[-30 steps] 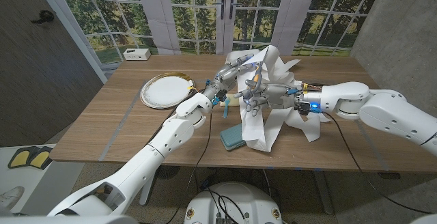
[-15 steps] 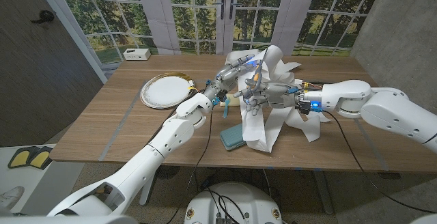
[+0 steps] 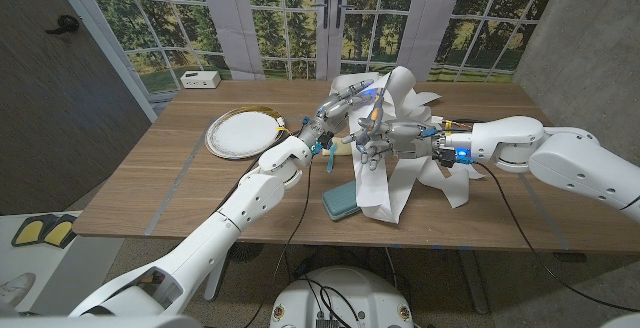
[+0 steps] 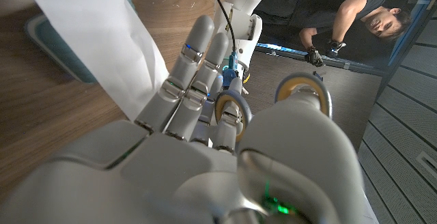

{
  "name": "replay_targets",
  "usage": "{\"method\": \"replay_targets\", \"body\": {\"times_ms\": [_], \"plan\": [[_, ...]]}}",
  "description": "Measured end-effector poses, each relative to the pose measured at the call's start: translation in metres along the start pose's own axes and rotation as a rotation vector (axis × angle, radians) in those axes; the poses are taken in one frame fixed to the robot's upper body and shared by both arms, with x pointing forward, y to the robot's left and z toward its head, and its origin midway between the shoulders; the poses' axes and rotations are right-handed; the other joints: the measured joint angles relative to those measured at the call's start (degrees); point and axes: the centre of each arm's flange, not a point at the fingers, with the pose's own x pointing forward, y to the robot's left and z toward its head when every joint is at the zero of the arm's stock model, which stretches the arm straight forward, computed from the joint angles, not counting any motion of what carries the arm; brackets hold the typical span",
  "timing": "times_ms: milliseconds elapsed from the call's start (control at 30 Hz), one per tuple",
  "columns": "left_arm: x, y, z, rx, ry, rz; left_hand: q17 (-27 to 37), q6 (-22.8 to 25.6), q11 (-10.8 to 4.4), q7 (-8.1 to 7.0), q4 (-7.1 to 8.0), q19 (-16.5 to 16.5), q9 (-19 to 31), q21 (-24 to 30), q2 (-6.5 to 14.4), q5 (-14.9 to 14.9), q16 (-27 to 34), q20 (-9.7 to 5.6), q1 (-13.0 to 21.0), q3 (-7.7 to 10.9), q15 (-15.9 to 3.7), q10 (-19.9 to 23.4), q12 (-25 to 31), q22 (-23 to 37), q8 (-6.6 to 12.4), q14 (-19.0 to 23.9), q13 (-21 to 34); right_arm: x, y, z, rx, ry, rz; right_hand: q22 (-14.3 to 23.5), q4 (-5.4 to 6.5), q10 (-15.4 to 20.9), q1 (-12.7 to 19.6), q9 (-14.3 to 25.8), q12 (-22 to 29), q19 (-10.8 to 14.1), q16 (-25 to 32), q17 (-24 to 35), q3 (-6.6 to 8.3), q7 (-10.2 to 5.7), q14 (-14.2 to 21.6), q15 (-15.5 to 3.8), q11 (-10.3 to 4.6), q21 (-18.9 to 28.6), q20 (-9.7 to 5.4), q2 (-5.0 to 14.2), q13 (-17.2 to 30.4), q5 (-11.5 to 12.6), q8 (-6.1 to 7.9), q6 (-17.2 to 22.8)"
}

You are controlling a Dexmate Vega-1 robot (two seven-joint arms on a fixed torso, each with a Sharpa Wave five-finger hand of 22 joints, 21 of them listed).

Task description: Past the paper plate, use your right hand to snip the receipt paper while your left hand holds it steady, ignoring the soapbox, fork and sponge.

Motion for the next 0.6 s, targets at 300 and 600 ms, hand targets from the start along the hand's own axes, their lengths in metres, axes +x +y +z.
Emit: {"method": "replay_targets", "body": {"times_ms": [300, 600], "plan": [[-0.0012, 0.0000, -0.0009, 0.001, 0.003, 0.000, 0.1, 0.2, 0.00, 0.21, 0.10, -0.2, 0.0, 0.2, 0.0, 0.0, -0.2, 0.22, 0.0, 0.10, 0.00, 0.0, -0.4, 0.0, 0.00, 0.0, 0.0, -0.0015, -0.0009, 0.0006, -0.002, -0.002, -0.007, 0.3, -0.35, 0.0, 0.5, 0.0, 0.0, 0.0, 0.0, 0.0, 0.35, 0.09, 0.0, 0.00, 0.00, 0.0, 0.00, 0.54, 0.1, 0.0, 0.00, -0.1], [-0.0016, -0.0003, -0.0015, 0.002, 0.005, 0.000, 0.1, 0.2, 0.00, 0.20, 0.16, -0.5, 0.0, 0.2, 0.0, 0.0, -0.2, -0.11, 0.0, 0.16, 0.00, 0.0, -0.4, 0.0, 0.00, 0.0, 0.1, -0.0020, 0.0001, 0.0009, -0.001, -0.005, -0.010, 0.3, -1.21, 0.0, 2.3, -0.3, 0.2, 0.0, 0.1, 0.1, 1.21, 0.33, 0.1, 0.09, 0.00, 0.0, 0.00, 1.37, 0.1, 0.0, 0.44, 0.1]]}}
